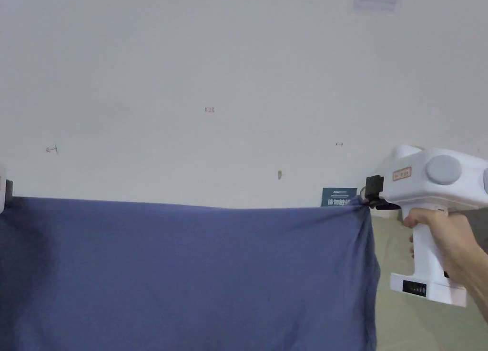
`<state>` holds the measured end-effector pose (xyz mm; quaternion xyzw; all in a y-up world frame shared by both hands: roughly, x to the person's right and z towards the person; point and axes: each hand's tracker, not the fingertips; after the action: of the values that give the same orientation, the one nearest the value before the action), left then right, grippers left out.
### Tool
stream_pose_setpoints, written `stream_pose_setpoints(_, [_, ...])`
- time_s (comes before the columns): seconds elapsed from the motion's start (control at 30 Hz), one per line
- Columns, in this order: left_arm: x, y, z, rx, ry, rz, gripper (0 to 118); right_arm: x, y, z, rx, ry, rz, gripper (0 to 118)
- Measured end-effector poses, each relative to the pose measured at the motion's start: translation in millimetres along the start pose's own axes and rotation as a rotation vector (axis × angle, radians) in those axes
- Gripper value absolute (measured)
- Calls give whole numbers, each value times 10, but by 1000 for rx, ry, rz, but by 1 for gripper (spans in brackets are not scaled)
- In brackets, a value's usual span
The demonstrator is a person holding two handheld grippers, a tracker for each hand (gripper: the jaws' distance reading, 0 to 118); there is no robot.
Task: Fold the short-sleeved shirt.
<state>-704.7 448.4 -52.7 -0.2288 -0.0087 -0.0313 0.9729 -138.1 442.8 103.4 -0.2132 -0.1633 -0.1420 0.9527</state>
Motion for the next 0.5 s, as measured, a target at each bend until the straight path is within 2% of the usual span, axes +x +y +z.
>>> stream_pose_setpoints(0.1, [114, 443, -233, 51, 11, -48, 1, 29, 349, 54, 64, -13, -21, 0])
stream_pose_setpoints(0.27, [270, 1102, -368, 130, -6, 6, 1, -26, 1021, 141, 177, -24, -74, 0])
stream_pose_setpoints(0.3, [332, 1236, -377, 153, -2, -35, 1, -44, 1169, 149, 203, -37, -83, 0])
stream_pose_setpoints(0.4, [421, 1575, -421, 222, 18, -63, 1, -148, 1541, 212, 254, -75, -55, 0])
stream_pose_setpoints(0.5, [499, 1879, -329, 277, 8, -1, 1, -260, 1831, 335, 313, -78, -61, 0])
